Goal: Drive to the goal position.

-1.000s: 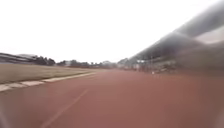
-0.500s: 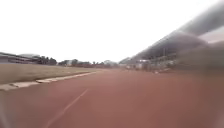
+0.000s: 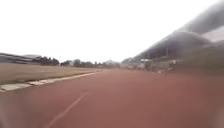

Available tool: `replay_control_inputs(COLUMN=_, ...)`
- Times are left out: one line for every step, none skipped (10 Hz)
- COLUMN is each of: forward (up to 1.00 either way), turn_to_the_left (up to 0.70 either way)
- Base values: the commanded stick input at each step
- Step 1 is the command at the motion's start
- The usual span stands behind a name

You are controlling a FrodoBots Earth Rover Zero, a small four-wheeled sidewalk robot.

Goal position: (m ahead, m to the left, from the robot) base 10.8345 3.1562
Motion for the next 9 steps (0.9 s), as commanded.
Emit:
replay_control_inputs(forward=1.00, turn_to_the_left=0.00)
replay_control_inputs(forward=1.00, turn_to_the_left=0.00)
replay_control_inputs(forward=1.00, turn_to_the_left=0.00)
replay_control_inputs(forward=1.00, turn_to_the_left=0.00)
replay_control_inputs(forward=1.00, turn_to_the_left=0.00)
replay_control_inputs(forward=1.00, turn_to_the_left=0.00)
replay_control_inputs(forward=1.00, turn_to_the_left=0.00)
replay_control_inputs(forward=1.00, turn_to_the_left=0.00)
replay_control_inputs(forward=1.00, turn_to_the_left=0.00)
